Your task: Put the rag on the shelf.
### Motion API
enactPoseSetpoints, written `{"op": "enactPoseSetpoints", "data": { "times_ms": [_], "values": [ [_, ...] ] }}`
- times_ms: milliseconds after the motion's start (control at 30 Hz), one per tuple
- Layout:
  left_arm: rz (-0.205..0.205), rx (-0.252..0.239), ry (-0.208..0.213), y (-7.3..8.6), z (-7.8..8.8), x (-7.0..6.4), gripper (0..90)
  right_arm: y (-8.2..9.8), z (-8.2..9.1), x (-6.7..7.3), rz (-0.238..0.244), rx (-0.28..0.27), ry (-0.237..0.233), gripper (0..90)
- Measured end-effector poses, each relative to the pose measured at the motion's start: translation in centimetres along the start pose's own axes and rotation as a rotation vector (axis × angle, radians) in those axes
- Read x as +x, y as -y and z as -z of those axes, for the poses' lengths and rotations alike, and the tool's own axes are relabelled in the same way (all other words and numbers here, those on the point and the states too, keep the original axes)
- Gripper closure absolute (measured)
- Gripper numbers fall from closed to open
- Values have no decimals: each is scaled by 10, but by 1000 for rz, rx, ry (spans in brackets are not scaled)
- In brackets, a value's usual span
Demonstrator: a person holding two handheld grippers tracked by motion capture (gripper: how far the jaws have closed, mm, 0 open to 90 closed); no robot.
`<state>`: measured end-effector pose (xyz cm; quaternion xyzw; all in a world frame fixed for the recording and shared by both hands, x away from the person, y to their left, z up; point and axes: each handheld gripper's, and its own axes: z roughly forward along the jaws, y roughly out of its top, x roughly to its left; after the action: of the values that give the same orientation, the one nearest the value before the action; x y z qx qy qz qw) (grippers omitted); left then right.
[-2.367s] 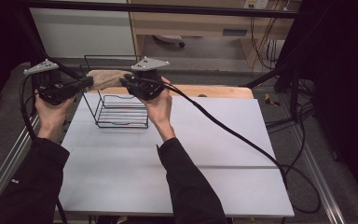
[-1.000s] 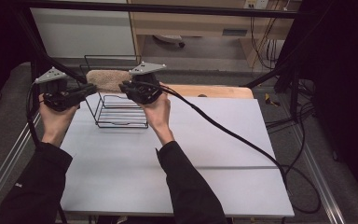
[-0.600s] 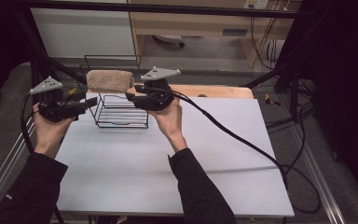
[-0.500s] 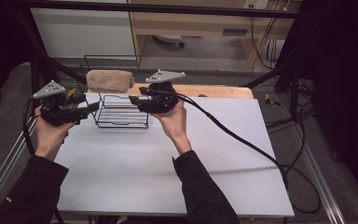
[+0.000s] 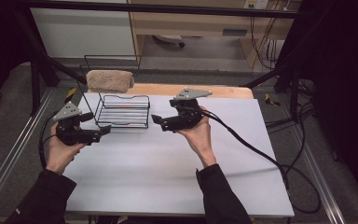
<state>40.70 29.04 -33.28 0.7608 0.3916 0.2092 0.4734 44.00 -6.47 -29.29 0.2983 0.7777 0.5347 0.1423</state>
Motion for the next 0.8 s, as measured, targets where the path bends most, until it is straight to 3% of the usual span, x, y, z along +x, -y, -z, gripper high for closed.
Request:
{"op": "enactPoseSetpoints", "data": {
  "times_ms": [233, 600, 800],
  "values": [
    [3, 24, 34, 22, -8, -8, 73, 35, 22, -22, -73, 39, 17, 45],
    [19, 57, 66, 51, -17, -15, 77, 92, 59, -50, -117, 72, 33, 14],
    [18, 70, 78, 65, -18, -18, 85, 125, 78, -63, -145, 88, 66, 6]
  ]
}}
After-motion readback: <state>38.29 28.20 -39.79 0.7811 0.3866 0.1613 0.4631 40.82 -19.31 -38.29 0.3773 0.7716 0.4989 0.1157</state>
